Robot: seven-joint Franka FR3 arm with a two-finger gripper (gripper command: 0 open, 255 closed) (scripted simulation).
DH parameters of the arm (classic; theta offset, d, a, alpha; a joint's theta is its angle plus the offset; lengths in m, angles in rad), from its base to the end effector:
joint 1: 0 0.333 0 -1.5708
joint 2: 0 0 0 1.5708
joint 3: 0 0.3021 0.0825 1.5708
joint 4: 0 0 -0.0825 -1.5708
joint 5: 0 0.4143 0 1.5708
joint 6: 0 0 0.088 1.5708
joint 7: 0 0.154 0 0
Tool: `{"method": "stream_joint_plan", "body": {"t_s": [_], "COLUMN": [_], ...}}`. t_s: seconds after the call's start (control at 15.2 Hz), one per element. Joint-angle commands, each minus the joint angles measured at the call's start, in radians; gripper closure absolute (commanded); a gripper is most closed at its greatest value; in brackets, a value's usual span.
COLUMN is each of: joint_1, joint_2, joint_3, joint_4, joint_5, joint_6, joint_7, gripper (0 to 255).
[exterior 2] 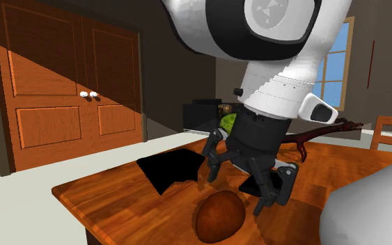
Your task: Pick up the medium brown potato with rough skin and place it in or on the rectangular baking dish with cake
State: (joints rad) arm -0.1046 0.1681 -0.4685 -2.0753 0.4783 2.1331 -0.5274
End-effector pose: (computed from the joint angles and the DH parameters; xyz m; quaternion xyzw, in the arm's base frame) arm 0.5115 -0.2855 0.2757 -0.9742 0.1565 -0.0480 0.1552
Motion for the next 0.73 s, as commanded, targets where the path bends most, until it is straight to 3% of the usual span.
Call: {"method": "stream_joint_plan", "body": {"t_s": [0.0, 0.66], "joint_1": [0.0, 0.003], "joint_2": [0.018, 0.045], "joint_3": [0.005, 0.016], "joint_4": [-0.01, -0.025], "joint_5": [0.019, 0.046], "joint_6": [0.024, 0.061], "joint_7": [-0.014, -0.031], "gripper": [0, 0]}}
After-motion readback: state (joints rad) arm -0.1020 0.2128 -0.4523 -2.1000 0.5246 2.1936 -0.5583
